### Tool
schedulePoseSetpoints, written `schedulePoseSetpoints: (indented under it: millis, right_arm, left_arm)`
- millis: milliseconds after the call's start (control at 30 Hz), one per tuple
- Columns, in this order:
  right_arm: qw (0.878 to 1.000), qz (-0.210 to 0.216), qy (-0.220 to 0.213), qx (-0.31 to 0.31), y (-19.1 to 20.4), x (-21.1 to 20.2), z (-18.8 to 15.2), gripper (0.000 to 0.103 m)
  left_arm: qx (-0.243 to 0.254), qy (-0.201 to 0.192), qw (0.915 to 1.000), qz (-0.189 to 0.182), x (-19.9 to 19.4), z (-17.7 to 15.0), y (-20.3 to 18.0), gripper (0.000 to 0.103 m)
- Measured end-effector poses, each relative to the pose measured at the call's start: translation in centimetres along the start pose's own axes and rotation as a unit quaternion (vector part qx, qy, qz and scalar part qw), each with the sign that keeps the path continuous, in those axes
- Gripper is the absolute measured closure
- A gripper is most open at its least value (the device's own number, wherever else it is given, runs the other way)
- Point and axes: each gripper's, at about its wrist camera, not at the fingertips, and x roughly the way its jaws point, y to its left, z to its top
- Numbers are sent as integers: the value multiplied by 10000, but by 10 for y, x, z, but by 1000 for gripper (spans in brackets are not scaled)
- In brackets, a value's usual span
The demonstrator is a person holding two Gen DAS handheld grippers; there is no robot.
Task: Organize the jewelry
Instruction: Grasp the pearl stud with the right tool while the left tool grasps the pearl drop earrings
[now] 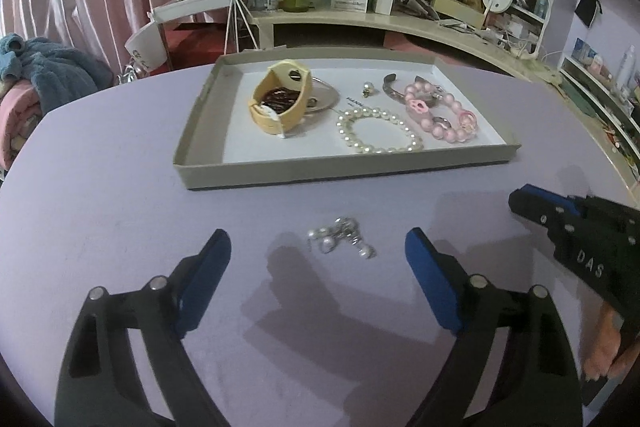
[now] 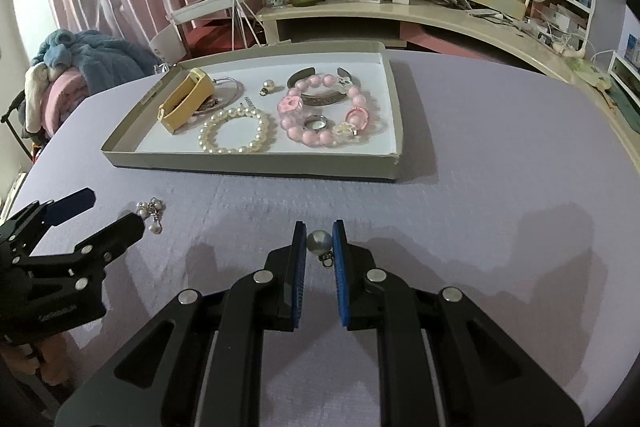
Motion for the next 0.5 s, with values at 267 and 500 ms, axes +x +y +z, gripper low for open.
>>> schedulePoseSetpoints:
  millis: [267, 500]
  right_arm:
    - [10000, 20, -10, 44, -7, -1, -1, 89]
    - [9999, 63, -30, 79, -8, -1, -1, 89]
  left_arm:
    - [-13, 163, 9998, 83, 16, 8, -9, 28]
    - [-13, 304, 9994, 146, 24, 8, -14, 53]
